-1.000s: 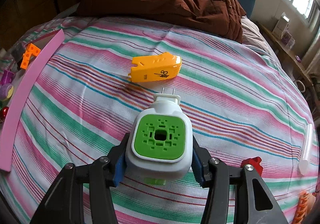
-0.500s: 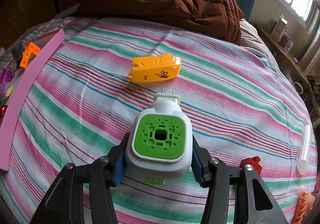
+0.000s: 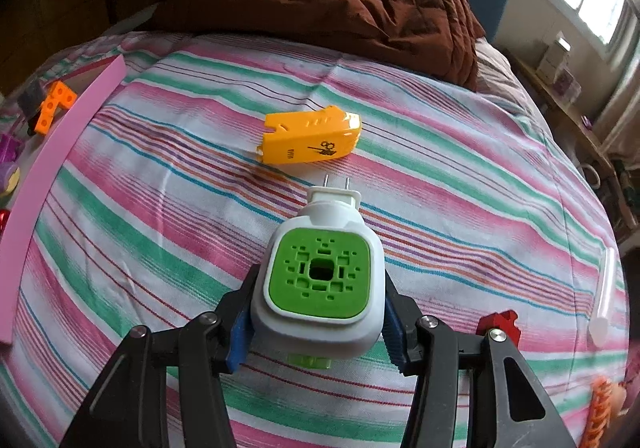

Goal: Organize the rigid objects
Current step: 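Carry the green-white plug toy toward the tray with the right tool, then lower the plug toy into the tray and open the right tool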

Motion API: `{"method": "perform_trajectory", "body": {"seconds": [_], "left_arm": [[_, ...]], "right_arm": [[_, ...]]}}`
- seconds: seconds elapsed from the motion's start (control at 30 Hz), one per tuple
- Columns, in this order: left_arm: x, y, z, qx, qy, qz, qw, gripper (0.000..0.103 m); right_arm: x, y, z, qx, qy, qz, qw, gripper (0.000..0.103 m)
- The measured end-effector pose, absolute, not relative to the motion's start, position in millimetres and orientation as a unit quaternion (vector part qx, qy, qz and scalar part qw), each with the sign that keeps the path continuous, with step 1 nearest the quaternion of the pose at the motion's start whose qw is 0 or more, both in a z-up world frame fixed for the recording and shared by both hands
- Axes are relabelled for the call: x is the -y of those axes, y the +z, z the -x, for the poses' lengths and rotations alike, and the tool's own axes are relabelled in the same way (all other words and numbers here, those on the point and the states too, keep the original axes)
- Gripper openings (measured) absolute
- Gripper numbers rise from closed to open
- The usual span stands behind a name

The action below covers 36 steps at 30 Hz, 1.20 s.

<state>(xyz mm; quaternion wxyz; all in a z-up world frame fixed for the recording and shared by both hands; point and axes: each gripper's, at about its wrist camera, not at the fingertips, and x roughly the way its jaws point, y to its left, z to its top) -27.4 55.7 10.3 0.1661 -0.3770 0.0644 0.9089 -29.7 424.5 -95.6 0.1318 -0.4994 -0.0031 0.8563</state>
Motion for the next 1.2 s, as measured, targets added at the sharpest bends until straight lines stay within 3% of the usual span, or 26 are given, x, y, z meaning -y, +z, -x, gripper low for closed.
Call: {"method": "perform_trajectory", "body": {"seconds": [0.17,0.67,0.93,1.2], "left_arm": [[-48,8,27,-0.056,0.908,0.381,0.165,0.035],[-18,1,30,-0.029,0.909,0.389,0.148,0.035],[-5,-2,33,-0.014,0.910,0.391,0.139,0.035],[12,-5,36,0.000,0.910,0.395,0.125,0.035]], "right_arm": [[-419,-92,28,-0.019,0.849,0.504,0.154,0.053],[-339,-58,36,-0.068,0.880,0.462,0.089,0.053],[-257,-12,63,-0.037,0.909,0.414,-0.001,0.053],[-194,-23,108,0.005,0.901,0.431,-0.041,0.053]]}}
